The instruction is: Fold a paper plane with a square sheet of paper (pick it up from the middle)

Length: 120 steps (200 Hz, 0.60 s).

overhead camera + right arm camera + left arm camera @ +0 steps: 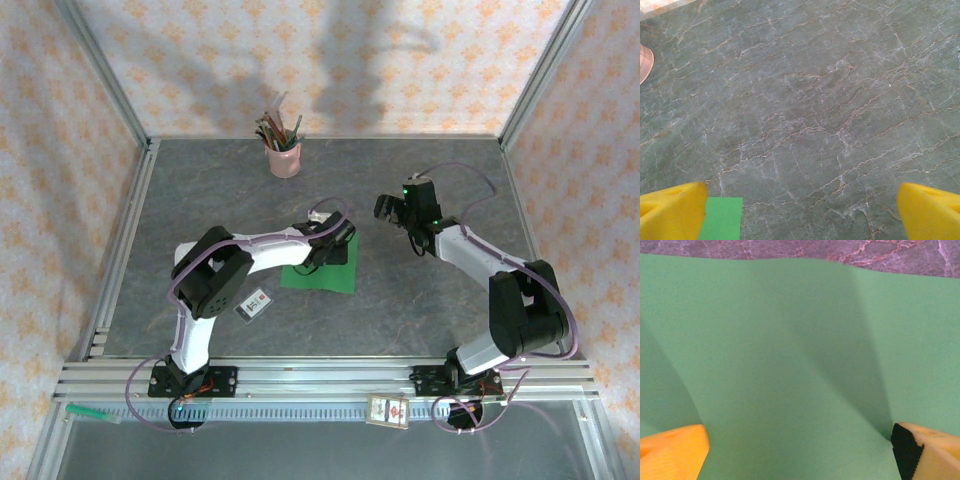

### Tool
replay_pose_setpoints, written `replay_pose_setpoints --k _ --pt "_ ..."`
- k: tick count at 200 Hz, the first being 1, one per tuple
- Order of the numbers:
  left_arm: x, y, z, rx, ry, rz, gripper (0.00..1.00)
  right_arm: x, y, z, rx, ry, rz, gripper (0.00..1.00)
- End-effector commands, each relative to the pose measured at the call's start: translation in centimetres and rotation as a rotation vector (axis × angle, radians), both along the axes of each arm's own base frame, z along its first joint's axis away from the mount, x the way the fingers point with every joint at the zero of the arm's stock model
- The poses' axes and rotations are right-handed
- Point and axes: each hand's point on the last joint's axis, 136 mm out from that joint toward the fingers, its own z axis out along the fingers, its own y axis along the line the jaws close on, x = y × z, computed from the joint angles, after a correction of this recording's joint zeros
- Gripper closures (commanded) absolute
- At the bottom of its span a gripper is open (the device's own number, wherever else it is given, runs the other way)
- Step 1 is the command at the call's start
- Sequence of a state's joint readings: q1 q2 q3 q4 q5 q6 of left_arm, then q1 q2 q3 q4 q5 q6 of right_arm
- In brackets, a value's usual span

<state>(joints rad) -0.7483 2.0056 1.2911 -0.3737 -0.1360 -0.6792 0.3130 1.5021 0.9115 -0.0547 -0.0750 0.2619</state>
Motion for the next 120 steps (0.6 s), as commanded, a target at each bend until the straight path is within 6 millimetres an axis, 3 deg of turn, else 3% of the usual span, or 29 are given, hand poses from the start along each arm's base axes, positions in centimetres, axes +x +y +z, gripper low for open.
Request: replay_pose_setpoints --k 1,26,62,98,120 --pt "-1.5 0.8 -2.4 0.009 0.09 -0.017 0.07 -0.2 -0.2 1.1 0.008 -0.02 -0.007 0.03" --pt "-1.1 0.6 -1.7 0.01 0.072 -0.021 0.1 -0.2 -0.1 1.1 0.014 -0.014 -0.007 0.03" --pt "-0.6 0.2 -0.9 -0.005 0.05 -0.022 0.21 -0.2 0.2 1.1 0.026 -0.006 0.0 0.03" --pt "-0.5 0.4 -0.8 0.014 0.049 -0.028 0.22 -0.1 0.3 1.2 0.028 -0.006 0.003 0.03" --pt "-0.5 0.2 -0.7 0.007 0.048 -0.031 0.27 0.0 0.5 1.1 0.034 -0.002 0.01 0.03"
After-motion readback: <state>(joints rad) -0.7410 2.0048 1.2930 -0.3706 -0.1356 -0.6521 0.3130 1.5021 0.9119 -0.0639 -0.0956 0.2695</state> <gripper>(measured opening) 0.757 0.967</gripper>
